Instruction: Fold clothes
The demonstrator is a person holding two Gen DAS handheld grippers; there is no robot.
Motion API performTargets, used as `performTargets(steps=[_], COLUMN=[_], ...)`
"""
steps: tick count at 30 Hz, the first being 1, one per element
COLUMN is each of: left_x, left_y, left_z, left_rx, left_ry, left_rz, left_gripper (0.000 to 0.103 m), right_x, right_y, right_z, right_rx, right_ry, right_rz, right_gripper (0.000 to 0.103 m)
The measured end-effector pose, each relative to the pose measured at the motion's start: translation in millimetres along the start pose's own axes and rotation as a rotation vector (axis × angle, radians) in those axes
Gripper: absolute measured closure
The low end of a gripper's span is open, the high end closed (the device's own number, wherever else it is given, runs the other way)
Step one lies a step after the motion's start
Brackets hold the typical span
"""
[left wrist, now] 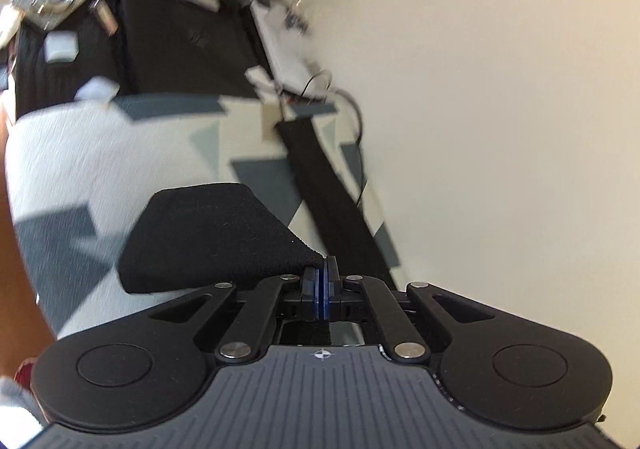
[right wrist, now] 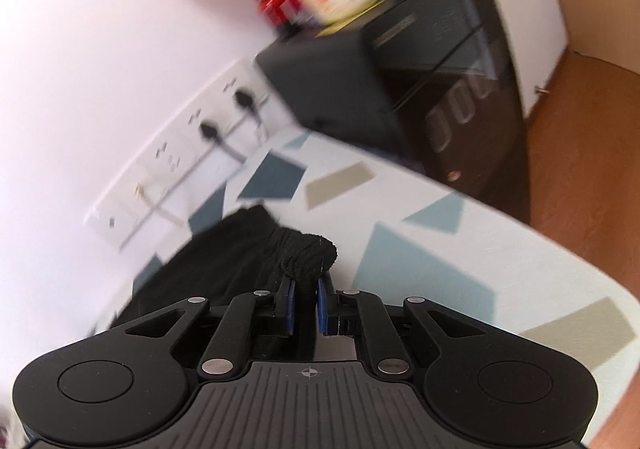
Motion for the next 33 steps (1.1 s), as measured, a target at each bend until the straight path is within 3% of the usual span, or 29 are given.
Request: performTargets(steps=[3,7,11,19,23,27,29,33], left_x=[1.2,-3.9,-20.8,-64.9,-68.3,-51.0,-44.4,-37.5], left_y=[-10.0,3.3,34.2,99.3,98.6,77.8,81.9,99.5], left_z=[16.3,30.5,29.6,29.0,43.3,56.4,61.3,65.1], left_rx=[-0.021,0.03,0.05,0.091,0.115,0.058,0.095,0.163], left_ry=[-0.041,-0.06,-0.015,0.074,0.07,0.053,0.066,0.112], left_rz=[-0.027,-0.019,0.054,0.211,0.17,0.08,0.045,0.037], left_gripper=[0.101,0.101,0.101,0.101,0.101,0.101,0.101,0.101], right_x=[-10.4,-14.3,-5.1,-2.0,-6.4,9.9,19.9,27.5], right_y=[20.8,43.7,49.5,42.6,43.9,48.4,50.3,49.5], right_z=[-6.4,-14.5,-11.8,-25.1,-38.9,-37.3,-32.6,-30.6], right_rx=[0.036,0.076,0.045,0.044,0.035,-0.042,-0.071,-0.111], right_ry=[0.034,0.046,0.005,0.037,0.073,-0.002,-0.048,-0.054], right_rz=[0.046,0.095,0.123,0.049,0.021,0.048,0.062,0.043], right_gripper=[0.094,0.095,0.095,0.095,0.095,0.094,0.094,0.094])
Point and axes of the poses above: each gripper's, at about its wrist camera, not at the fingertips, and x roughly the way its jaws point, y to its right, z to its underside, the point moved 5 cm from there along x, roughly the way its jaws point, and after that the axes turned 12 degrees about -x, right-handed, at the moved point
